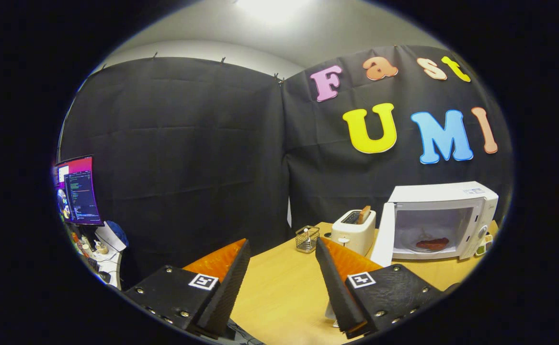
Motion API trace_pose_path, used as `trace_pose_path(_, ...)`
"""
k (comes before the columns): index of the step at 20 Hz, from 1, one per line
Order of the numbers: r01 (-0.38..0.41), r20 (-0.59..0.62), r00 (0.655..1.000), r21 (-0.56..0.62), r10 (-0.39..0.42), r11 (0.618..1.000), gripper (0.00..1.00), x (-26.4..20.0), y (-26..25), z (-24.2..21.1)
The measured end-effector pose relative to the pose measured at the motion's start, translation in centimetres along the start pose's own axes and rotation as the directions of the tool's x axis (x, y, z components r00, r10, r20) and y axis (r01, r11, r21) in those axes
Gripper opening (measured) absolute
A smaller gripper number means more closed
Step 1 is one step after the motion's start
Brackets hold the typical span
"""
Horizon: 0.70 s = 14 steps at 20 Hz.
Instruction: Open the microwave, put the food inside, and close the microwave door.
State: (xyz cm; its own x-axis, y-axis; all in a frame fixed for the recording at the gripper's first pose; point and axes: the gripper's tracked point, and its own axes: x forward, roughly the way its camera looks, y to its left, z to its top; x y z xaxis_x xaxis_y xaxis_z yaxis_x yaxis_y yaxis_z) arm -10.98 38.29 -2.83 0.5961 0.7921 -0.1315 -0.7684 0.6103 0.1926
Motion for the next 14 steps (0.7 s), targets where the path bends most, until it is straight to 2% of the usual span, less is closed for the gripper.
trace_pose_path(2, -0.036, -0.046, 0.998, 0.006, 0.036, 0.999, 0.79, 0.8, 0.9, -2.0)
trace_pose_path(4, -0.031, -0.078, 0.996, 0.006, 0.032, 0.999, 0.45, 0.9, 0.9, -3.0)
trace_pose_path(5, -0.041, -0.109, 0.993, 0.011, 0.042, 0.999, 0.39, 1.1, 0.8, -4.0)
trace_pose_path(6, -0.047, -0.140, 0.989, 0.014, 0.048, 0.999, 0.39, 1.3, 0.8, -5.4)
trace_pose_path(7, -0.014, -0.155, 0.988, -0.002, 0.013, 1.000, 0.39, 1.0, -0.1, -6.2)
trace_pose_path(8, 0.022, -0.152, 0.988, -0.013, -0.023, 1.000, 0.22, 1.0, -1.3, -6.3)
trace_pose_path(9, 0.022, -0.174, 0.984, -0.002, -0.022, 1.000, 0.05, 1.3, -1.7, -6.7)
trace_pose_path(10, 0.020, -0.198, 0.980, 0.015, -0.017, 1.000, 0.06, 2.1, -1.6, -8.1)
trace_pose_path(14, 0.092, -0.234, 0.969, 0.045, -0.079, 0.995, 0.07, 1.6, -5.2, -8.8)
